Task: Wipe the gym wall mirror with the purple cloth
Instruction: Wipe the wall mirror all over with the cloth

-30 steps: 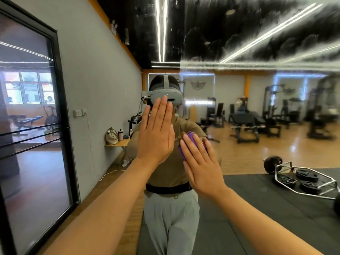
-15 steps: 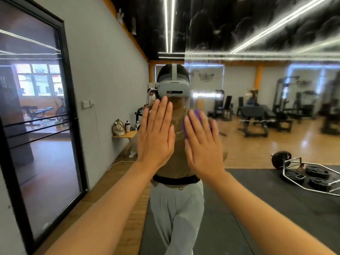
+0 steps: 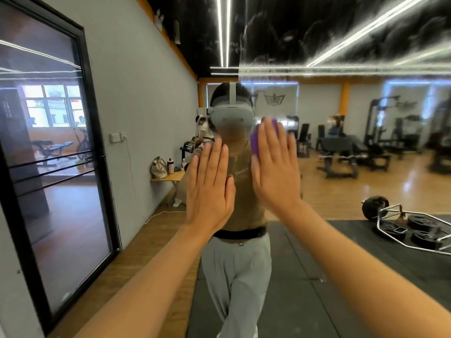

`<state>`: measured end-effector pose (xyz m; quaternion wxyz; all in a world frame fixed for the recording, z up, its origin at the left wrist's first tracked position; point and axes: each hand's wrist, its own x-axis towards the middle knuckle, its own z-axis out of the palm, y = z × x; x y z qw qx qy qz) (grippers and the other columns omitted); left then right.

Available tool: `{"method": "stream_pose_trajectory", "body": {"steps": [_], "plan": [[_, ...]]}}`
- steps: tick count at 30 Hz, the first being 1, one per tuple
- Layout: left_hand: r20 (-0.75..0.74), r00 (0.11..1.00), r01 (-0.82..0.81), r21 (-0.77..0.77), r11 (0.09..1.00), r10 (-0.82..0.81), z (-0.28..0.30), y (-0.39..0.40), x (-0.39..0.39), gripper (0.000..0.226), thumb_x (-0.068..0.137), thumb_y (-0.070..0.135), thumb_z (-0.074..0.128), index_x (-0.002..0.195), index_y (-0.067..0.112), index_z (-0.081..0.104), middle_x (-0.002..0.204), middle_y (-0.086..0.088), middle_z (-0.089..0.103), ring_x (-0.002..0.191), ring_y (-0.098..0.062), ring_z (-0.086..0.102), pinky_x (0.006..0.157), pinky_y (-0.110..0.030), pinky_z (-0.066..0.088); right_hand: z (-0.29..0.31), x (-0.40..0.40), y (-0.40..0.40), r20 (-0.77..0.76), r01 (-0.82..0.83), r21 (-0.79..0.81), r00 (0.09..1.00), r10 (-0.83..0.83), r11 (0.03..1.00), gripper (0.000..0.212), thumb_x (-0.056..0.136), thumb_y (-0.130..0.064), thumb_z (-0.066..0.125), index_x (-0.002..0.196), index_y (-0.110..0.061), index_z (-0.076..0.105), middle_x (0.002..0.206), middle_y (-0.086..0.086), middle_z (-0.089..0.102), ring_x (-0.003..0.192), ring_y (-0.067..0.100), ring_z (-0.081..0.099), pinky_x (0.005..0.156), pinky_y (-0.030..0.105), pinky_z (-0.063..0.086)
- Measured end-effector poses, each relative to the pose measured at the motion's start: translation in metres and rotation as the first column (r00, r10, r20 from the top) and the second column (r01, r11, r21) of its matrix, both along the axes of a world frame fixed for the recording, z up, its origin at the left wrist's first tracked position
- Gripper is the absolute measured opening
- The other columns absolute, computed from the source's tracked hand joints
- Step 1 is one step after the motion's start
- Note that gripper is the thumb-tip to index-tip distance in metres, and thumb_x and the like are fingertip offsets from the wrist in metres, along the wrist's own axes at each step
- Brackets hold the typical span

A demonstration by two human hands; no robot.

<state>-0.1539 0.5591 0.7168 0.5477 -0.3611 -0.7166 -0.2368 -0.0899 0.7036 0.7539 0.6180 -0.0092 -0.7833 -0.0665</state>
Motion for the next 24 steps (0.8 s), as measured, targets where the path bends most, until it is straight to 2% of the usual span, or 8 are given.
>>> {"method": "stream_pose_trajectory", "body": {"steps": [3,5,8,11,14,18,24], "plan": [[0.012,1.0,0.017,-0.01,1.0,-0.017,-0.008,-0.001,0.004,0.066,0.101,0.023,0.044,0.16,0.006,0.017,0.169,-0.012,0.01,0.156,-0.024,0.004,0.127,-0.047,0.005,0.042,-0.003,0.006,-0.059,0.006,-0.03,0.998,-0.008,1.0,0.057,0.106,-0.024,0.032,0.157,0.001,0.022,0.165,0.018,0.021,0.154,0.033,0.017,0.126,0.047,0.007],[0.029,0.999,0.015,0.003,1.0,-0.015,-0.014,0.0,0.005,0.067,0.101,0.022,0.046,0.16,0.007,0.017,0.169,-0.011,0.01,0.156,-0.024,0.004,0.127,-0.048,0.005,0.033,-0.003,0.005,-0.08,0.007,-0.035,0.997,-0.01,0.999,0.057,0.106,-0.022,0.033,0.157,0.001,0.022,0.165,0.018,0.021,0.154,0.034,0.017,0.126,0.05,0.011],[0.062,0.998,0.022,0.028,0.999,-0.023,-0.024,0.002,0.007,0.067,0.102,0.024,0.043,0.16,0.008,0.014,0.169,-0.01,0.006,0.156,-0.024,0.003,0.127,-0.045,0.001,-0.028,0.001,0.001,-0.034,0.0,0.001,0.999,0.001,1.0,0.058,0.106,-0.024,0.035,0.157,-0.001,0.023,0.166,0.016,0.02,0.154,0.033,0.016,0.126,0.05,0.011],[0.072,0.997,0.026,0.042,0.999,-0.029,-0.026,0.006,0.009,0.066,0.102,0.026,0.04,0.16,0.007,0.015,0.169,-0.009,0.004,0.156,-0.023,0.001,0.127,-0.041,-0.002,-0.108,0.009,0.004,0.093,-0.007,0.144,0.996,-0.006,0.99,0.061,0.103,-0.025,0.041,0.158,-0.005,0.024,0.167,0.012,0.019,0.154,0.03,0.016,0.126,0.048,0.011],[0.072,0.997,0.013,0.05,0.999,-0.017,-0.027,0.007,0.01,0.066,0.102,0.025,0.042,0.16,0.006,0.017,0.168,-0.009,0.006,0.156,-0.022,-0.001,0.127,-0.04,-0.001,-0.143,0.015,0.014,0.149,0.023,0.227,0.987,-0.058,0.974,0.063,0.102,-0.026,0.044,0.158,-0.007,0.023,0.168,0.009,0.015,0.155,0.026,0.016,0.127,0.045,0.01],[0.071,0.997,0.026,0.077,0.997,-0.032,-0.027,0.009,0.011,0.069,0.1,0.021,0.049,0.159,0.005,0.018,0.168,-0.01,0.008,0.156,-0.021,-0.002,0.126,-0.039,-0.003,-0.112,0.018,0.02,0.171,-0.014,0.284,0.985,-0.037,0.959,0.062,0.103,-0.026,0.042,0.158,-0.007,0.022,0.167,0.011,0.019,0.155,0.027,0.016,0.126,0.046,0.014],[0.091,0.995,0.029,0.114,0.993,-0.04,-0.027,0.015,0.018,0.066,0.101,0.022,0.046,0.159,0.007,0.018,0.168,-0.01,0.011,0.156,-0.02,-0.002,0.126,-0.04,-0.003,0.017,0.012,0.026,0.027,0.039,0.076,0.999,-0.041,0.996,0.059,0.107,-0.029,0.028,0.158,-0.002,0.02,0.167,0.015,0.017,0.155,0.03,0.015,0.126,0.047,0.009]]}}
